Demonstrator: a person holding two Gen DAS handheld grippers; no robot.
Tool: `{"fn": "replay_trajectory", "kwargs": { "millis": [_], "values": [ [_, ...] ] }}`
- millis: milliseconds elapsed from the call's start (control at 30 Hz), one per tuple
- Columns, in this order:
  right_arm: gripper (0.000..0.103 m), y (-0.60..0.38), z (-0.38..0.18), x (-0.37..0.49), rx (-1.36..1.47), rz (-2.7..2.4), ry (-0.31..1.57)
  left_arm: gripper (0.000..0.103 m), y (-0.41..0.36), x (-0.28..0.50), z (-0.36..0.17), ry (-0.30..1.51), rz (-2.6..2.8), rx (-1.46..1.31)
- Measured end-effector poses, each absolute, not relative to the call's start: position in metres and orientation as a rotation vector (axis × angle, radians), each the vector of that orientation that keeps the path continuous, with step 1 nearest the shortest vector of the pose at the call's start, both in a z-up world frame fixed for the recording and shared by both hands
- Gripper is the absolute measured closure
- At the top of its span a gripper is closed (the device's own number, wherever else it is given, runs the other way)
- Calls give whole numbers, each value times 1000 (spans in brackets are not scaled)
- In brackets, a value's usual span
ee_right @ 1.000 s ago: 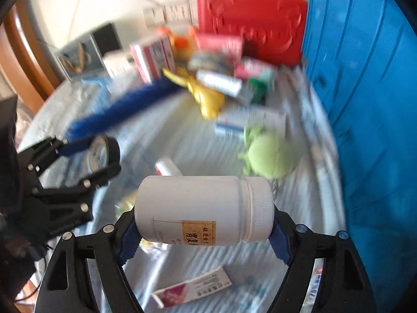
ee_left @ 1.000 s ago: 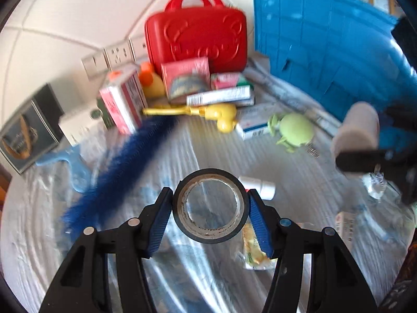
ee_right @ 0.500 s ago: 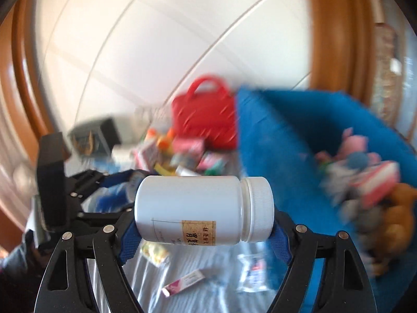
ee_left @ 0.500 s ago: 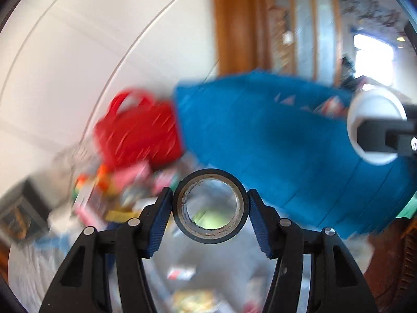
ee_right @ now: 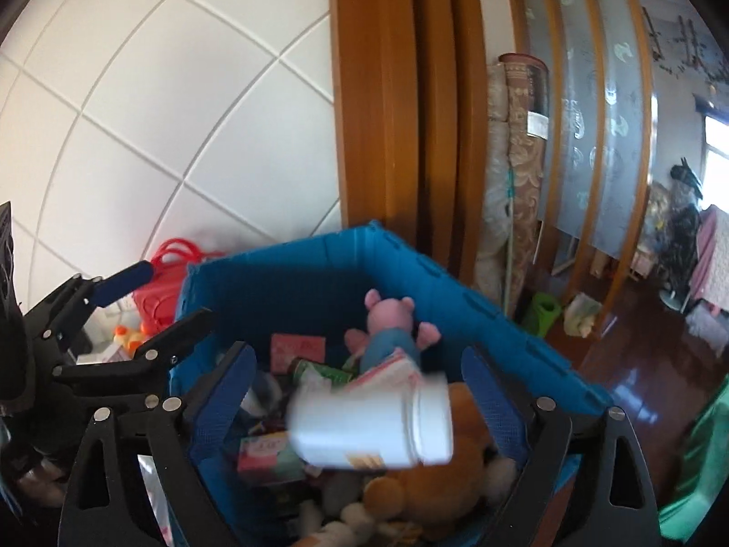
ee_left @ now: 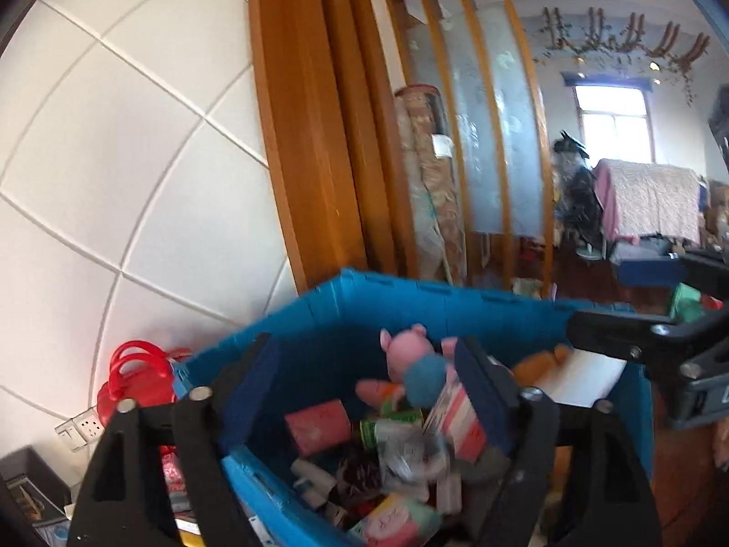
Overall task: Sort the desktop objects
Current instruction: 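Carry the tape roll and pill bottle over the blue bin and release both, then move both open tools back over the cluttered table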
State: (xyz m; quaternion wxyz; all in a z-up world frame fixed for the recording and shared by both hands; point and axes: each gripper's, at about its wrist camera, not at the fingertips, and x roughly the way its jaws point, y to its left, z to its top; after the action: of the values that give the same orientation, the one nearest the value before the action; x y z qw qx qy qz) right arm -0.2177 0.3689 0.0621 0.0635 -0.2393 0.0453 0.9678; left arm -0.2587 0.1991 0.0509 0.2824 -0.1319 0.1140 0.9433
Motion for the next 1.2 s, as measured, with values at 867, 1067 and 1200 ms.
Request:
{"fn": "replay_trajectory", "kwargs": {
  "millis": [867, 1067, 1200],
  "values": [
    [2, 303, 35, -151, -663, 3107, 225, 22, 55, -188, 9, 267, 2900, -494],
    [0, 232, 32, -122, -669, 3148, 158, 22, -5, -163, -1, 322, 2967, -499],
    [0, 194, 23, -112, -698, 3147, 128, 22, -38, -156, -8, 315, 2971, -535]
  ]
}}
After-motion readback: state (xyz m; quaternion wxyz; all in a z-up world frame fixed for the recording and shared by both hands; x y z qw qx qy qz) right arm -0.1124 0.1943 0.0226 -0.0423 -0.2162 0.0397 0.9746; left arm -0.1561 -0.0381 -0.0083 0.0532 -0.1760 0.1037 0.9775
